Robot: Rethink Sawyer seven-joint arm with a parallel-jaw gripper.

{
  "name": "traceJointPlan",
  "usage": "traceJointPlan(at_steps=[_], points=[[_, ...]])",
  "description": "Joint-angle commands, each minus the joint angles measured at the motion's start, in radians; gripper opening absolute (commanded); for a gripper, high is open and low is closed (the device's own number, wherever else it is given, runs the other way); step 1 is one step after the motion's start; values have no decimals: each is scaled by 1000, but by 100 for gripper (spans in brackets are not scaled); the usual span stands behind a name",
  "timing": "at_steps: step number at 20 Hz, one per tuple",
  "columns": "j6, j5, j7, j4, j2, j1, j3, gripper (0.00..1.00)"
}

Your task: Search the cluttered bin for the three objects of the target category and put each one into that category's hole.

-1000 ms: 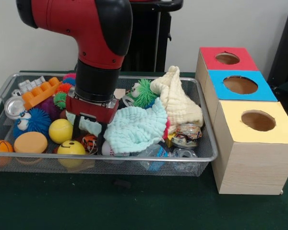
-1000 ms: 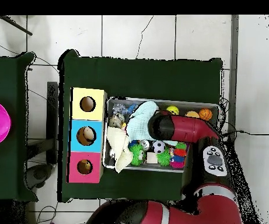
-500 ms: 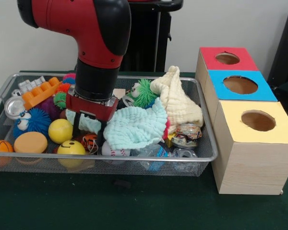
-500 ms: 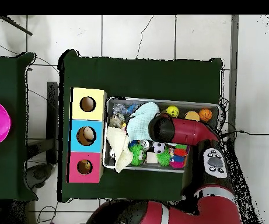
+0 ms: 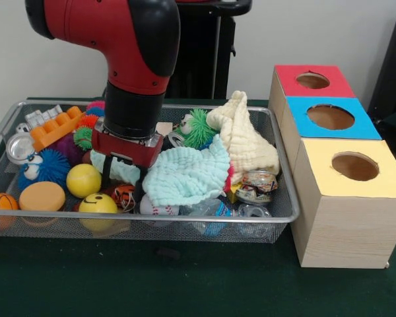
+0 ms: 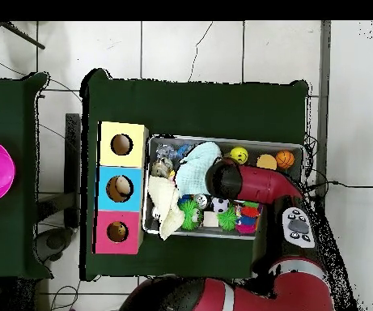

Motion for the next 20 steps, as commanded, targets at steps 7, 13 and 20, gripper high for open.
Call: traceJointPlan(at_steps=[7,13,20], points=[[-85,77,202,125,69,-21,48,100],[-76,86,172,129,59,-39,46,100],[-170,29,129,155,42,-97,68,0]])
